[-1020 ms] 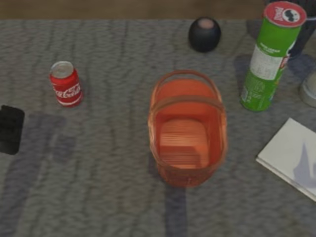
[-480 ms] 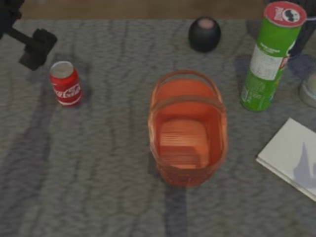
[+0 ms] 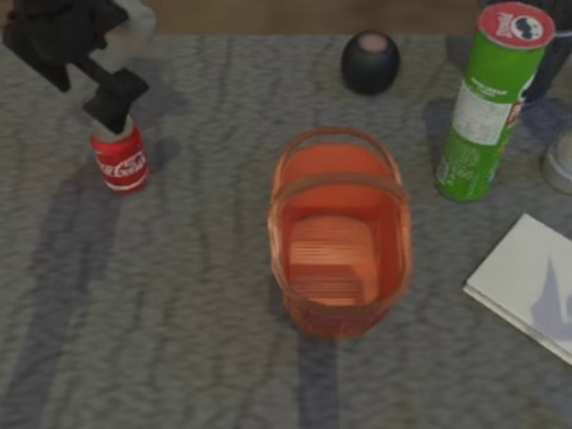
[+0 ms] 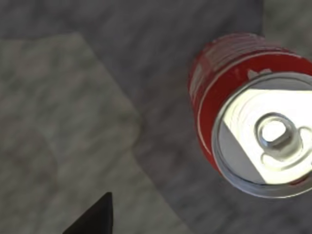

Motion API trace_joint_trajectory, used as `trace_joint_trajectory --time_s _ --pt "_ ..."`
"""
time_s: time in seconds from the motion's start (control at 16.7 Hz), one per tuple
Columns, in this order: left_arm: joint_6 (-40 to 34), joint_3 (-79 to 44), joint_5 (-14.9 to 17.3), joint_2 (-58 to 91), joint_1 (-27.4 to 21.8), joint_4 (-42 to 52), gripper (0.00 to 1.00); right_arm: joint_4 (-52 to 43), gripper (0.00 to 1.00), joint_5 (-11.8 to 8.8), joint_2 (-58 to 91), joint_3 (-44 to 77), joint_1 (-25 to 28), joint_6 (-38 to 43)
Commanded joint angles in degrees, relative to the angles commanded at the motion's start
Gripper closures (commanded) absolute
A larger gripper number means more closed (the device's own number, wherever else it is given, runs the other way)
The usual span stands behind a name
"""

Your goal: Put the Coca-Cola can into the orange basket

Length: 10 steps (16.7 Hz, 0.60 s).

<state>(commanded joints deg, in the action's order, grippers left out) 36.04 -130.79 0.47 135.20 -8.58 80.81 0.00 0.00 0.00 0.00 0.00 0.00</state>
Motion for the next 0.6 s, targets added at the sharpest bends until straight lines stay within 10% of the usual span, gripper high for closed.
trace_joint_trajectory --time_s 0.6 --pt "2.29 -8.71 -0.1 8.61 -0.03 4.86 0.0 0.0 0.0 0.0 0.0 0.0 0.0 0.0"
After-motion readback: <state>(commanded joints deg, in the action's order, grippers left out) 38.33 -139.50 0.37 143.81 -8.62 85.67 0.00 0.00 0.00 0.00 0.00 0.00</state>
